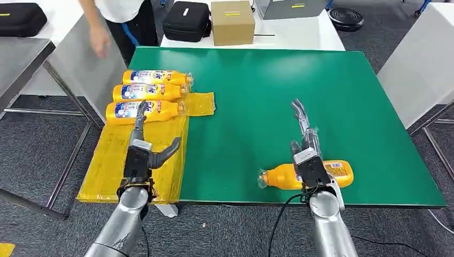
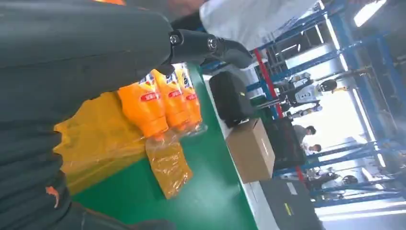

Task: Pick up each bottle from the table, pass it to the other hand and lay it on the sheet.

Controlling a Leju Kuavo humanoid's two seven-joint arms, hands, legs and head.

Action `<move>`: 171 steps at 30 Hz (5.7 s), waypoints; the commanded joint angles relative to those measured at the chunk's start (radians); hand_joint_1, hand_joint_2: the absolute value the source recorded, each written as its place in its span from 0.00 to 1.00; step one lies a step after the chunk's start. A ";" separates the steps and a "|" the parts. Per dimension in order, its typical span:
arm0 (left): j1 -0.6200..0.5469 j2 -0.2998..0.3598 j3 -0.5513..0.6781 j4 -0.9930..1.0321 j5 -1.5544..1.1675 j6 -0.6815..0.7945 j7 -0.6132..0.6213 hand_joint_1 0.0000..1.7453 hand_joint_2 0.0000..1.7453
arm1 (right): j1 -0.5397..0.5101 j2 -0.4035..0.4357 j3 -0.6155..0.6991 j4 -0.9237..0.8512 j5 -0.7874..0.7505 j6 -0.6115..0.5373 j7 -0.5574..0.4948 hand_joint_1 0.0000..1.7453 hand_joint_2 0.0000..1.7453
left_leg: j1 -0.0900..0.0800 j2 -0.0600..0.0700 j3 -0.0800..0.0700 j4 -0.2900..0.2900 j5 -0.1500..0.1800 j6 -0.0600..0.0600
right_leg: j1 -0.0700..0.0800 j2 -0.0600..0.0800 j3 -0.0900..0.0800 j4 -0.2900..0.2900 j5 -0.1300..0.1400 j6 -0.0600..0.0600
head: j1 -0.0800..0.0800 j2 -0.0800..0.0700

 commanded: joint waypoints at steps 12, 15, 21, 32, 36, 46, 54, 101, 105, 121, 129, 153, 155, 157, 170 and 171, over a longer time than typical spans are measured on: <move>0.051 0.017 0.002 0.011 0.315 -0.144 0.000 0.00 1.00 | -0.025 -0.399 0.010 0.010 0.242 0.250 0.238 0.00 1.00 | -0.002 -0.005 0.002 0.000 -0.002 0.000 | -0.002 -0.004 0.004 0.000 -0.002 -0.001 | 0.000 0.000; 0.046 0.018 -0.001 0.019 0.315 -0.135 -0.003 0.00 1.00 | -0.011 -0.440 0.020 -0.004 0.251 0.276 0.255 0.00 1.00 | -0.001 -0.002 0.004 0.002 -0.004 -0.001 | -0.001 -0.002 0.006 0.000 -0.003 -0.001 | 0.000 0.000; 0.042 0.039 -0.011 0.021 0.293 -0.095 -0.030 0.00 1.00 | 0.036 -0.580 -0.048 -0.029 0.173 0.412 0.240 0.00 1.00 | -0.001 -0.006 0.002 0.001 -0.003 0.000 | -0.001 -0.006 0.004 0.000 -0.003 -0.001 | 0.000 0.000; 0.034 0.035 -0.012 0.025 0.291 -0.088 -0.035 0.00 1.00 | 0.047 -0.606 -0.059 -0.036 0.161 0.432 0.229 0.00 1.00 | -0.001 -0.002 0.002 0.000 -0.003 0.001 | -0.001 -0.002 0.003 -0.001 -0.002 -0.001 | 0.000 0.000; 0.031 0.037 -0.016 0.030 0.293 -0.091 -0.035 0.00 1.00 | 0.047 -0.608 -0.058 -0.035 0.160 0.438 0.235 0.00 1.00 | -0.001 -0.001 0.002 0.000 -0.003 0.001 | -0.001 -0.001 0.002 -0.001 -0.001 -0.001 | 0.000 0.000; -0.011 0.035 -0.071 0.086 0.287 -0.051 -0.058 0.00 1.00 | 0.125 -0.632 -0.012 0.012 0.174 0.505 0.226 0.00 1.00 | 0.000 -0.002 0.005 0.000 -0.005 0.000 | 0.000 -0.002 0.007 -0.002 -0.003 -0.001 | 0.000 0.000; -0.021 0.026 -0.083 0.099 0.265 -0.009 -0.067 0.00 1.00 | -0.008 -0.539 0.115 0.240 0.264 0.402 0.228 0.00 1.00 | 0.000 0.003 0.003 -0.001 -0.003 0.002 | 0.000 0.002 0.003 -0.003 0.000 -0.001 | 0.000 0.000; -0.027 0.017 -0.067 0.134 0.220 0.027 -0.060 0.00 1.00 | -0.168 -0.460 0.212 0.550 0.197 0.299 0.147 0.00 1.00 | 0.000 0.003 0.005 0.000 -0.004 0.001 | 0.000 0.002 0.005 -0.002 -0.002 -0.001 | 0.000 0.000; -0.027 0.017 -0.067 0.134 0.220 0.027 -0.060 0.00 1.00 | -0.168 -0.460 0.212 0.550 0.197 0.299 0.147 0.00 1.00 | 0.000 0.001 0.007 0.000 -0.003 0.001 | 0.000 0.000 0.007 -0.003 -0.001 -0.001 | 0.000 0.000; -0.031 0.025 -0.057 0.142 0.220 0.038 -0.052 0.00 1.00 | -0.191 -0.477 0.251 0.637 0.185 0.360 0.136 0.00 1.00 | 0.000 0.000 0.014 -0.001 -0.003 0.001 | 0.001 -0.001 0.015 -0.004 -0.001 -0.001 | 0.000 0.000; -0.026 0.026 -0.057 0.135 0.216 0.046 -0.044 0.00 1.00 | -0.181 -0.480 0.255 0.626 0.177 0.394 0.153 0.00 1.00 | 0.000 0.001 0.017 -0.001 -0.003 0.002 | 0.000 0.000 0.017 -0.003 -0.001 -0.001 | 0.000 0.000; -0.003 0.035 -0.038 0.106 0.223 0.065 -0.040 0.00 1.00 | -0.200 -0.470 0.229 0.569 0.159 0.388 0.143 1.00 1.00 | 0.001 0.003 0.018 0.000 -0.005 0.000 | 0.002 0.003 0.018 -0.003 -0.001 -0.002 | 0.000 0.000; -0.003 0.035 -0.038 0.106 0.222 0.065 -0.041 0.00 1.00 | -0.200 -0.471 0.228 0.572 0.159 0.388 0.142 1.00 1.00 | 0.001 0.002 0.018 0.000 -0.004 0.000 | 0.002 0.002 0.018 -0.003 -0.001 -0.002 | 0.000 0.000; -0.003 0.035 -0.038 0.106 0.222 0.065 -0.041 0.00 1.00 | -0.200 -0.471 0.228 0.572 0.159 0.388 0.142 1.00 1.00 | 0.001 0.002 0.017 0.000 -0.004 0.000 | 0.002 0.002 0.018 -0.003 -0.001 -0.002 | 0.000 0.000; 0.018 0.030 -0.027 0.085 0.213 0.079 -0.047 0.00 1.00 | -0.199 -0.384 0.130 0.471 0.148 0.239 0.093 1.00 1.00 | 0.001 0.006 0.017 0.000 -0.005 0.000 | 0.002 0.005 0.016 -0.003 0.000 -0.002 | 0.000 0.000; 0.019 0.030 -0.026 0.081 0.210 0.077 -0.046 0.00 1.00 | -0.186 -0.371 0.111 0.435 0.139 0.225 0.084 1.00 1.00 | 0.001 0.005 0.016 0.000 -0.004 0.000 | 0.001 0.005 0.015 -0.002 0.000 -0.001 | 0.000 0.000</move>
